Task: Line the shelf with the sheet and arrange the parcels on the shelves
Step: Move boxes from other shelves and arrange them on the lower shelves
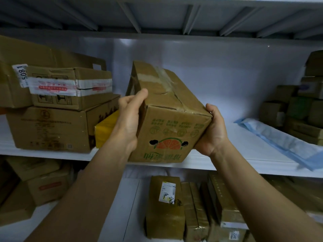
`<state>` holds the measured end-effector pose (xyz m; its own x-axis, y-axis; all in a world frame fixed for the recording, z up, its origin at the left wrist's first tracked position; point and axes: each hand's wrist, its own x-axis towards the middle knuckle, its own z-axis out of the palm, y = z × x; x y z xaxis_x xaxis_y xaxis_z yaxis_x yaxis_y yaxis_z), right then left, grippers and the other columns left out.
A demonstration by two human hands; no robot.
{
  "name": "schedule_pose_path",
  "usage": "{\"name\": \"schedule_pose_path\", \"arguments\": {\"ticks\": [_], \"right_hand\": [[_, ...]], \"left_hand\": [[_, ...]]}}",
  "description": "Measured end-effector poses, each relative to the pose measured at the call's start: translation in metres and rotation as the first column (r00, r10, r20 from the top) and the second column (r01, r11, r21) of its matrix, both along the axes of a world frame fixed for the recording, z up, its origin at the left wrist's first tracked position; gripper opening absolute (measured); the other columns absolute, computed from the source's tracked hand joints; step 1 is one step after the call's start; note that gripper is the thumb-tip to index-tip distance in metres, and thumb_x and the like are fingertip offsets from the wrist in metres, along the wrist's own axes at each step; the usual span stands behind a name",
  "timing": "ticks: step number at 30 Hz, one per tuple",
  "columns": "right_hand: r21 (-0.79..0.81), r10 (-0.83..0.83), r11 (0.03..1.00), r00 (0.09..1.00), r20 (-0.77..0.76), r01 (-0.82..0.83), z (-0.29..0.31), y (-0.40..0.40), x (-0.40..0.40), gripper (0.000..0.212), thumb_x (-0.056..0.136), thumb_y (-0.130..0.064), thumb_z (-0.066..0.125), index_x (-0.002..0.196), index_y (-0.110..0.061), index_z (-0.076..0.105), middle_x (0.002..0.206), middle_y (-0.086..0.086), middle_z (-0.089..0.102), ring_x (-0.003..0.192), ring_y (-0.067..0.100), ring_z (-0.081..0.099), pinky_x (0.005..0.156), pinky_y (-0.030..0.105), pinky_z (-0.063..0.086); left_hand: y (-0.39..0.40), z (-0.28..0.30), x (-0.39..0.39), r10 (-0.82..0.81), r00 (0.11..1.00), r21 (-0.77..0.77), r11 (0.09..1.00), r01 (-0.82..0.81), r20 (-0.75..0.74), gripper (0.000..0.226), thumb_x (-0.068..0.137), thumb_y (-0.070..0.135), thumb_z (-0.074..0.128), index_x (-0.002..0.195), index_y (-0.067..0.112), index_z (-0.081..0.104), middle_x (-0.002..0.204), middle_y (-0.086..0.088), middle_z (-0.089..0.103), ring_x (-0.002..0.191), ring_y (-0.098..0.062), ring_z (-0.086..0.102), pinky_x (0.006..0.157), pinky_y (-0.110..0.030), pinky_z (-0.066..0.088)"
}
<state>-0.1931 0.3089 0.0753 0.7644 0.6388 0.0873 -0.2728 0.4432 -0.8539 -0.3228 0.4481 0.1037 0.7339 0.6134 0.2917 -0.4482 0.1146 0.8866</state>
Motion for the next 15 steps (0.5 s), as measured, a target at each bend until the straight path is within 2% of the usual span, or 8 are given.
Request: {"name": "schedule_pose_path", "arguments": {"ticks": [2,4,6,8,11,13,15], "right_hand": [[-0.017,-0.026,1.0,1.0,0.008,0.026,-0.003,-0.014,-0.006,0.039,0.08,-0.056,0.042,0.068,-0.029,0.067,0.093,0.002,0.067,0.093,0.025,0.058,0.096,0.049,0.037],[-0.032,-0.06,0.998,0.998,0.024,0.061,-0.004,-0.028,-0.013,0.037,0.081,-0.054,0.043,0.068,-0.028,0.066,0.089,0.003,0.067,0.088,0.024,0.059,0.093,0.047,0.038],[-0.045,-0.097,0.994,0.994,0.042,0.099,-0.003,-0.04,-0.021,0.036,0.082,-0.052,0.042,0.069,-0.026,0.064,0.084,0.003,0.066,0.082,0.022,0.059,0.087,0.043,0.041],[-0.058,-0.112,0.992,0.992,0.054,0.115,-0.003,-0.052,-0.031,0.033,0.082,-0.048,0.042,0.07,-0.025,0.063,0.081,0.002,0.065,0.077,0.021,0.058,0.081,0.039,0.04],[-0.064,-0.127,0.99,0.991,0.035,0.13,-0.008,-0.068,-0.047,0.024,0.072,-0.041,0.047,0.077,-0.023,0.061,0.083,0.003,0.063,0.078,0.022,0.057,0.081,0.039,0.039],[-0.068,-0.113,0.991,0.993,0.023,0.115,-0.014,-0.077,-0.062,0.032,0.057,-0.038,0.056,0.082,-0.02,0.063,0.086,0.006,0.063,0.078,0.023,0.058,0.082,0.038,0.041],[-0.101,-0.109,0.989,0.994,0.013,0.11,-0.02,-0.087,-0.075,0.038,0.052,-0.038,0.059,0.084,-0.017,0.064,0.087,0.007,0.063,0.078,0.024,0.058,0.082,0.037,0.043]], "left_hand": [[-0.012,-0.005,-0.004,-0.043,0.999,-0.017,0.999,0.042,-0.02,0.042,0.088,0.041,0.058,0.12,0.014,0.054,0.09,-0.001,0.068,0.074,-0.01,0.067,0.067,-0.031,0.052],[-0.021,-0.009,-0.007,-0.107,0.994,-0.028,0.994,0.106,-0.039,0.025,0.09,0.038,0.053,0.096,0.017,0.066,0.071,0.004,0.07,0.061,-0.008,0.068,0.06,-0.026,0.052],[-0.031,-0.011,-0.011,-0.181,0.983,-0.05,0.983,0.179,-0.041,0.028,0.092,0.034,0.048,0.079,0.019,0.068,0.06,0.004,0.069,0.055,-0.011,0.066,0.056,-0.023,0.053],[-0.038,-0.012,-0.017,-0.222,0.975,-0.063,0.974,0.22,-0.032,0.03,0.092,0.034,0.047,0.08,0.018,0.069,0.063,0.001,0.07,0.059,-0.014,0.066,0.058,-0.025,0.054],[-0.044,-0.018,-0.027,-0.272,0.959,-0.05,0.962,0.269,-0.076,0.033,0.091,0.042,0.048,0.086,0.021,0.071,0.073,-0.001,0.074,0.068,-0.018,0.07,0.064,-0.03,0.054],[-0.048,-0.025,-0.037,-0.301,0.947,-0.033,0.954,0.299,-0.112,0.034,0.091,0.047,0.05,0.09,0.021,0.072,0.082,-0.004,0.075,0.077,-0.021,0.071,0.07,-0.034,0.054],[-0.051,-0.034,-0.048,-0.312,0.937,-0.043,0.95,0.309,-0.155,0.03,0.089,0.045,0.055,0.09,0.02,0.072,0.084,-0.005,0.075,0.08,-0.022,0.07,0.07,-0.033,0.054]]}}
